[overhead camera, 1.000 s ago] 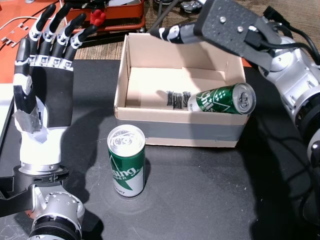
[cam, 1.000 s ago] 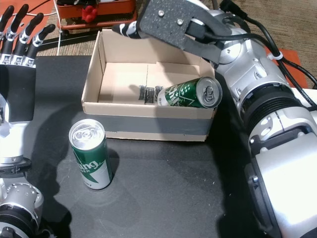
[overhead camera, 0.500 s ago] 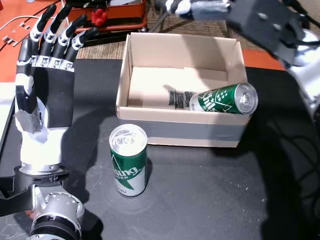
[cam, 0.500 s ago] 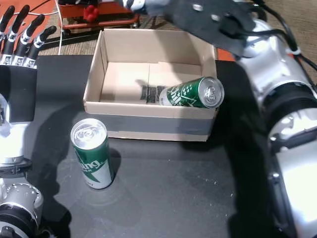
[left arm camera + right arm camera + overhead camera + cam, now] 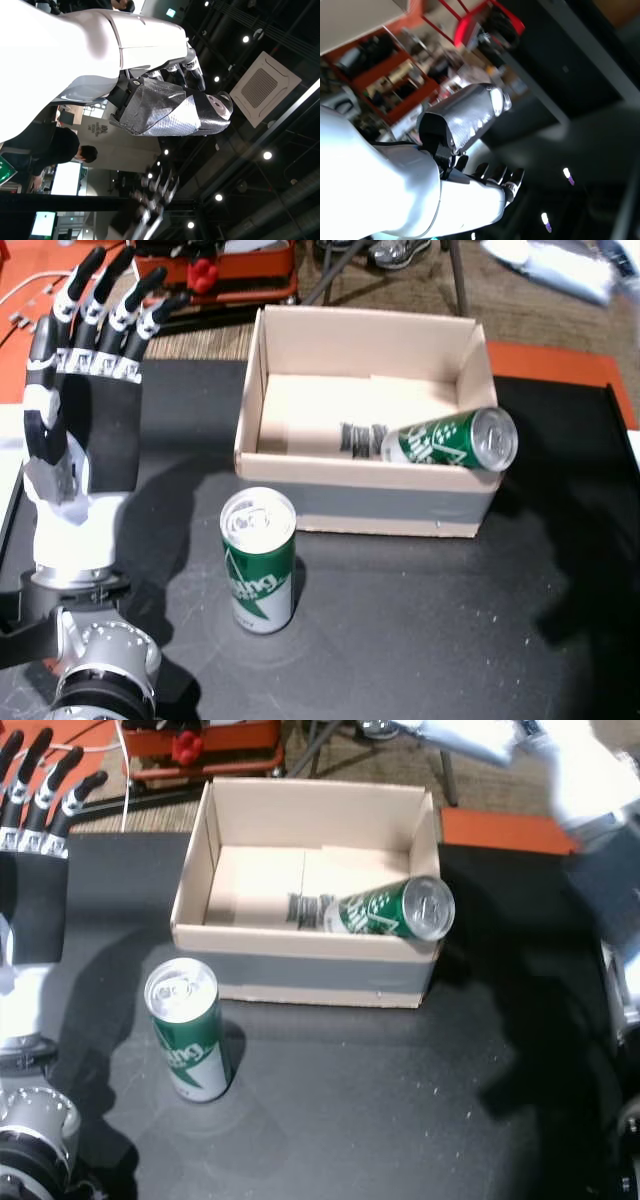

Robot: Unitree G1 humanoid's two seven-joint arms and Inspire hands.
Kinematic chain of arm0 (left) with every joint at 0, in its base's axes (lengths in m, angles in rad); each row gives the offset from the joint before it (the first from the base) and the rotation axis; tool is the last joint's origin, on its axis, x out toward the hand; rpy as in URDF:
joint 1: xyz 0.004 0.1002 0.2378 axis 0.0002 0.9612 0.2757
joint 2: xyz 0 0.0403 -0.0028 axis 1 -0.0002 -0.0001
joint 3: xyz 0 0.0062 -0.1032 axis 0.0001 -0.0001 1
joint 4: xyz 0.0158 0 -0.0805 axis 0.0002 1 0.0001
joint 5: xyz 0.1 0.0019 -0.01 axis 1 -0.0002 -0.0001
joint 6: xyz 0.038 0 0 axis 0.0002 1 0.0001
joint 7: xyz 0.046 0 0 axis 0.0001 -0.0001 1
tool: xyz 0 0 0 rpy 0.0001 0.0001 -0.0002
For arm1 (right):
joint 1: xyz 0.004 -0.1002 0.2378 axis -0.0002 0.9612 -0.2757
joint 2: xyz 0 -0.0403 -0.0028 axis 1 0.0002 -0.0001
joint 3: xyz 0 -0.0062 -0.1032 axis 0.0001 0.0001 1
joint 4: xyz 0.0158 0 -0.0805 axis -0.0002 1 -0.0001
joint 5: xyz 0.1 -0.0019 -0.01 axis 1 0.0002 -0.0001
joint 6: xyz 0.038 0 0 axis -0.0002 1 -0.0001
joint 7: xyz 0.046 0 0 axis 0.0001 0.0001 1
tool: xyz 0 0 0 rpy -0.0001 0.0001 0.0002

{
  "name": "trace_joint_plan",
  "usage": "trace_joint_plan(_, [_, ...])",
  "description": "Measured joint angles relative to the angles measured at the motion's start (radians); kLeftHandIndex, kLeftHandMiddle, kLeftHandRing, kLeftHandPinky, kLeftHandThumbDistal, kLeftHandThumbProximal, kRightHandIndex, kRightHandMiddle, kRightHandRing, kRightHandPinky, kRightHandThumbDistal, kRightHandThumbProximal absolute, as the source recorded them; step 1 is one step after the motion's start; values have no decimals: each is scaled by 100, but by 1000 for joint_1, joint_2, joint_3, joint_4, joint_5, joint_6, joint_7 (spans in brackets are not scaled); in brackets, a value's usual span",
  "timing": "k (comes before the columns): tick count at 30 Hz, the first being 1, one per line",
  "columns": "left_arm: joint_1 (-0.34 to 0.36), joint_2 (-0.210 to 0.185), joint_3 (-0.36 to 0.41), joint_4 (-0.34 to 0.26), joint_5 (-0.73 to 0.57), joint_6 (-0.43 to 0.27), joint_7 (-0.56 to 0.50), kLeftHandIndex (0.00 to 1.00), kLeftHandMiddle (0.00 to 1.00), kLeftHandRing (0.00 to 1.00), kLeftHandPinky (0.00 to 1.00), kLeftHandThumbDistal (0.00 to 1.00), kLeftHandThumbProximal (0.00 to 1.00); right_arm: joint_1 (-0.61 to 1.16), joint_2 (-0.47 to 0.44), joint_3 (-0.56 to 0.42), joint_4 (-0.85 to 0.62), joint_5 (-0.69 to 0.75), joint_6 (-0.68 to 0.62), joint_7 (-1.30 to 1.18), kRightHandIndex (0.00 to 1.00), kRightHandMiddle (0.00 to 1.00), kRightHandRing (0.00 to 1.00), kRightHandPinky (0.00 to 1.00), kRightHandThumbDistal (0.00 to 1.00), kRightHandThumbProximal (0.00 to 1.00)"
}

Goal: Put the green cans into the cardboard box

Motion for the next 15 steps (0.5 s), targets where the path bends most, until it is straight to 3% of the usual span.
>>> trace_joint_plan(3, [0, 2, -1, 0, 0, 9, 1, 66, 75, 81, 79, 43, 73, 84, 8, -22, -90, 64, -2, 17, 84, 89, 90, 88, 83, 18])
trace_joint_plan(4, [0, 3, -1, 0, 0, 10, 1, 66, 75, 81, 80, 42, 73, 108, 16, -23, -111, 81, -2, 20, 84, 89, 91, 88, 82, 15])
trace_joint_plan(6, [0, 3, -1, 0, 0, 11, 0, 66, 76, 83, 81, 37, 73, 144, 35, -23, -132, 100, -1, 27, 86, 89, 90, 88, 85, 17])
trace_joint_plan(12, [0, 7, 3, 2, 0, 10, -21, 66, 75, 82, 80, 41, 72, 245, 92, -19, -142, 120, 5, 54, 89, 92, 93, 92, 76, 18])
trace_joint_plan(15, [0, 9, 3, 2, 0, 12, -23, 65, 75, 82, 80, 43, 71, 279, 109, -15, -140, 119, 4, 70, 90, 93, 93, 92, 77, 16])
